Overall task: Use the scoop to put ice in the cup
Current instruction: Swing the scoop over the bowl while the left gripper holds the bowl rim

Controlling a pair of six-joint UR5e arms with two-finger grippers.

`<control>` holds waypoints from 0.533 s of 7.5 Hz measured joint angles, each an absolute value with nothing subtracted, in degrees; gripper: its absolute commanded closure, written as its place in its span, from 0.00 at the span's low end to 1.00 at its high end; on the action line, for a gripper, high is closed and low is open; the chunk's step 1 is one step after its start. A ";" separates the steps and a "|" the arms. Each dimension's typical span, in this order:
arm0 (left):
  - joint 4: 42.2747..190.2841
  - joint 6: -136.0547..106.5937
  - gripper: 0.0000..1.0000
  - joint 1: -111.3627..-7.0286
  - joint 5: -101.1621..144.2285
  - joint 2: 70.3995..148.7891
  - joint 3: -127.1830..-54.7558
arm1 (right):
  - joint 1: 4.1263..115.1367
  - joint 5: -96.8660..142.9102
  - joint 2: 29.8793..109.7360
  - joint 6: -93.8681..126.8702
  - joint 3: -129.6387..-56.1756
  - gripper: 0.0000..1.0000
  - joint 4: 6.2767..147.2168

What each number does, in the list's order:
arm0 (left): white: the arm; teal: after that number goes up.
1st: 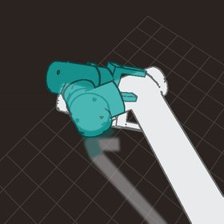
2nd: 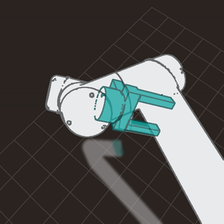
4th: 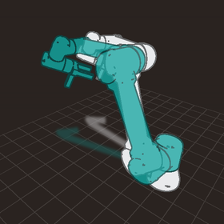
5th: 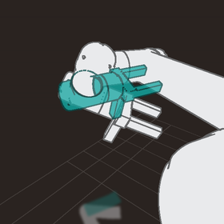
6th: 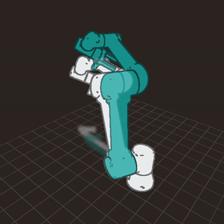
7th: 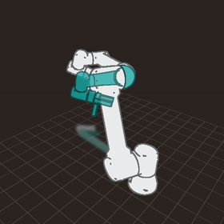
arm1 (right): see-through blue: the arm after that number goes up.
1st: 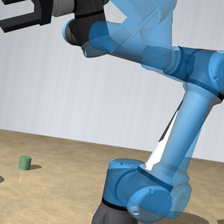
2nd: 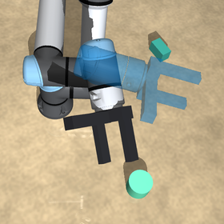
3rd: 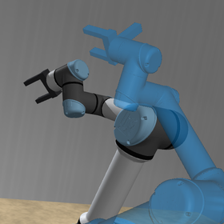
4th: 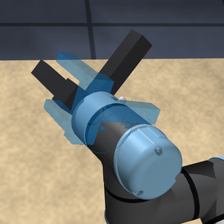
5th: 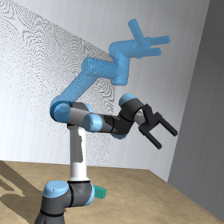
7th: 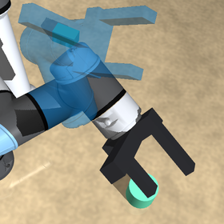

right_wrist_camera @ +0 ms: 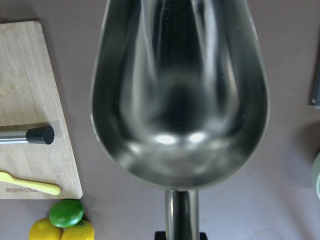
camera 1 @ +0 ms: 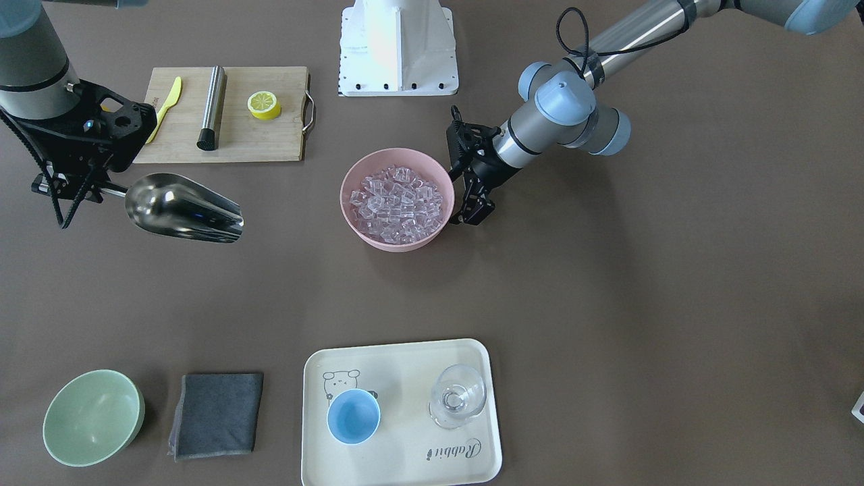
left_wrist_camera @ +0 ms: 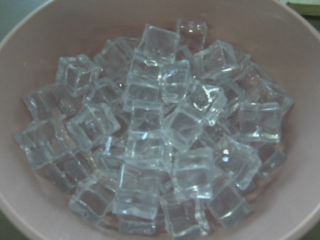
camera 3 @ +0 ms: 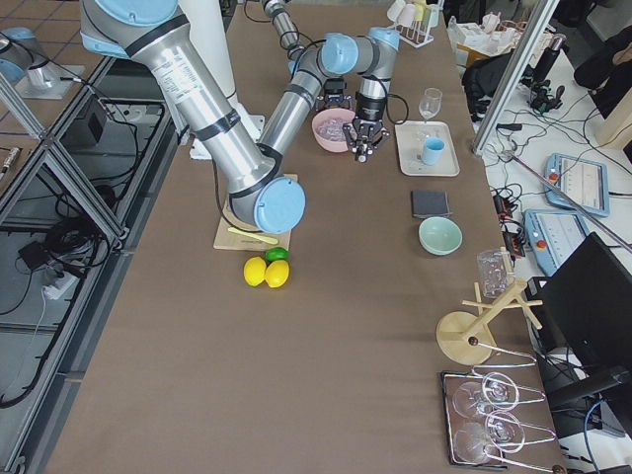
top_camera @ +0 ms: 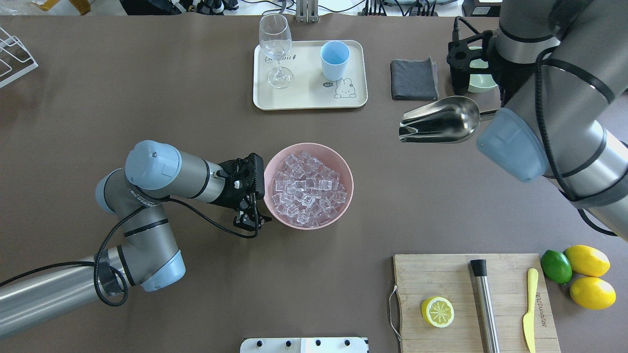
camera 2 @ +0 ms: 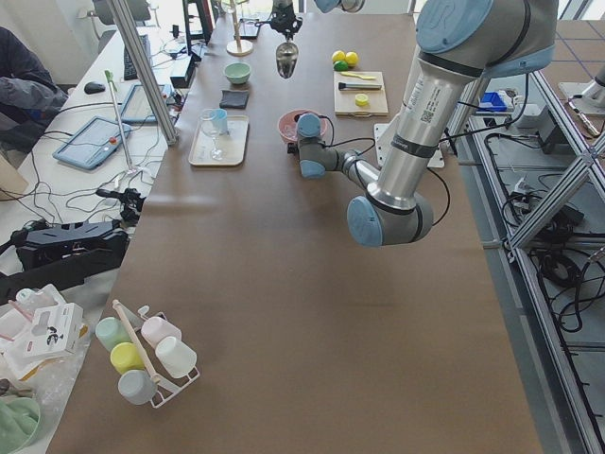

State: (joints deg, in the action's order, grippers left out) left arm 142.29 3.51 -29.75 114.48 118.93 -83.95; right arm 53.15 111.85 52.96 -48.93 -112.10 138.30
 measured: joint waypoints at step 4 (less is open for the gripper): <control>142.55 2.71 0.02 -30.10 114.43 119.84 -83.22 | 46.02 105.92 33.85 -51.91 -98.09 1.00 149.85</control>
